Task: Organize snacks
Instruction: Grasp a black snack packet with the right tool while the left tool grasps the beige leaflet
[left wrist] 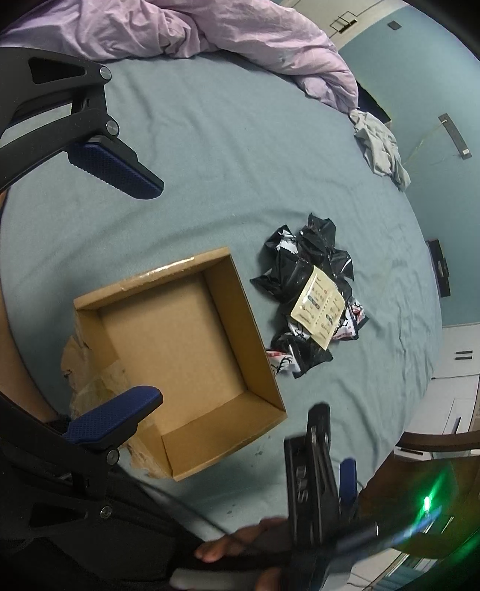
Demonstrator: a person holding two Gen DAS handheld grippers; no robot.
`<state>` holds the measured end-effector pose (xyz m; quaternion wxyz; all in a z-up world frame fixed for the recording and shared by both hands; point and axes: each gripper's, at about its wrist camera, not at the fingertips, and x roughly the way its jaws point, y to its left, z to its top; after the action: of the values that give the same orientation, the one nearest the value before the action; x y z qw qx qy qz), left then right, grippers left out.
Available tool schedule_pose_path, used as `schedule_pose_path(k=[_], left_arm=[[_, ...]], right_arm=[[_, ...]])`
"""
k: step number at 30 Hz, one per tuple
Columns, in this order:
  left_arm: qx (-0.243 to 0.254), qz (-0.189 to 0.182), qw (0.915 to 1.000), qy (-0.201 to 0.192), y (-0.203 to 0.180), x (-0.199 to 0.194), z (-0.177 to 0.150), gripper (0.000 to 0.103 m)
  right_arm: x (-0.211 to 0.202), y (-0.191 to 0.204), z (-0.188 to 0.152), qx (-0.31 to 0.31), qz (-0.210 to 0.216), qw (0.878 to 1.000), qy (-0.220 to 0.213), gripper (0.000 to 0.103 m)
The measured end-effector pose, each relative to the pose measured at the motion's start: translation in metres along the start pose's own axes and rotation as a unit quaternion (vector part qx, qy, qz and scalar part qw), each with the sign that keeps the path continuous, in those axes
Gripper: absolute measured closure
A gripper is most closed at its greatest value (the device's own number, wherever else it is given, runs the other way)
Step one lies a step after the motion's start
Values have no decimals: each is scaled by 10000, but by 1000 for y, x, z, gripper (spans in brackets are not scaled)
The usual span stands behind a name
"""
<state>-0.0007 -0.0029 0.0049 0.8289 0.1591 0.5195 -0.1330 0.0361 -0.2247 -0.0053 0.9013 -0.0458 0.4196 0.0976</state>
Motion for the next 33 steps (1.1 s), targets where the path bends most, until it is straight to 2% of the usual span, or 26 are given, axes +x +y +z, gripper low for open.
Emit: schedule_pose_path(k=[8,14,21,28,29,31,33], left_arm=[[-120,-36,9999,-39,5,1,3,0],[-282,-75,9996,28,16,6,5,0],[-472,-153,9987,91,29,12,8,0],[-532,-187,9984,80,33,13,10,0],[-519,-181,9985,75,33,14,10,0],[-489,-151,9987,71,32,15,11,0],[-462,-84,9989,64,32,17,12,0]], right_arm=[[38,-11,25,194,370,9989,193,0],[70,-15,36,286,555,9968,508,0],[110,1,46,62,975,9893,1085,0],[139,3,45,243,1509,9717,1802,0],[141,3,44,241,1463,9719,1828,3],[143,3,43,206,1236,9752,1825,22],[142,0,44,199,1053,9780,1788,50]])
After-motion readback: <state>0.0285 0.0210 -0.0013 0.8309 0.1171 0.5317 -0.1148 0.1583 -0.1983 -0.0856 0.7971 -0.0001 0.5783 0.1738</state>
